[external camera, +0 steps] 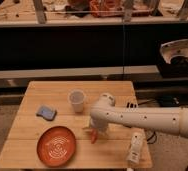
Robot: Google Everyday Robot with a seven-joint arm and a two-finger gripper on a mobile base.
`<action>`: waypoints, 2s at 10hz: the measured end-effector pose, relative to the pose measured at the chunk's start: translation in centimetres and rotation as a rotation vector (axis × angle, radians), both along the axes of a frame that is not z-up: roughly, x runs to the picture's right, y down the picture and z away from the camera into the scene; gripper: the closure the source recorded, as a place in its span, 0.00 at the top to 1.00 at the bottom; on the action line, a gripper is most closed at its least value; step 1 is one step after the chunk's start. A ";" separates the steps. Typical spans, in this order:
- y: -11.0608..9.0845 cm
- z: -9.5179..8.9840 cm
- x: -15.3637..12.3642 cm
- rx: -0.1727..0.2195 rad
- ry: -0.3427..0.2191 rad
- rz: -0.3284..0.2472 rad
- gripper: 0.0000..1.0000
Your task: Place the pepper in the ceramic cup
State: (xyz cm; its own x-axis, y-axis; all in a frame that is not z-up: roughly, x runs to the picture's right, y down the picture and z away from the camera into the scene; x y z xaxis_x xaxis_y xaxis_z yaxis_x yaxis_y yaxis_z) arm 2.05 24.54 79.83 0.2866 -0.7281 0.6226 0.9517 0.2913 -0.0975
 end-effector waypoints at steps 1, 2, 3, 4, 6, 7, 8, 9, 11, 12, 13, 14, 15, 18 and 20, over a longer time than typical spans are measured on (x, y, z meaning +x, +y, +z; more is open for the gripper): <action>0.0 0.0 -0.1 0.000 0.000 0.000 0.80; 0.0 0.0 -0.1 0.001 0.000 0.000 0.80; 0.0 0.1 -0.1 0.001 0.000 0.001 0.80; 0.0 0.1 -0.1 0.002 0.001 0.001 0.80; 0.0 0.2 -0.1 0.002 0.002 0.001 0.80; 0.0 0.2 -0.1 0.002 0.003 0.002 0.80; 0.0 0.2 -0.2 0.003 0.003 0.001 0.80; 0.0 0.3 -0.2 0.004 0.004 0.002 0.80; -0.1 0.3 -0.2 0.004 0.006 0.004 0.80; -0.1 0.3 -0.2 0.004 0.007 0.005 0.80; 0.0 0.3 -0.2 0.004 0.007 0.005 0.80; -0.1 0.4 -0.2 0.004 0.008 0.006 0.80; -0.1 0.4 -0.3 0.003 0.008 0.007 0.80; -0.1 0.4 -0.3 0.002 0.010 0.009 0.80; 0.0 0.4 -0.3 0.001 0.010 0.010 0.80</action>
State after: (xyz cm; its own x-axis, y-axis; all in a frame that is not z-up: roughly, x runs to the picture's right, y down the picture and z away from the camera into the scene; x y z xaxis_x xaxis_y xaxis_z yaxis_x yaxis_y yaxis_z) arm 1.71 24.51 80.27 0.3006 -0.7258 0.6188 0.9475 0.3013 -0.1069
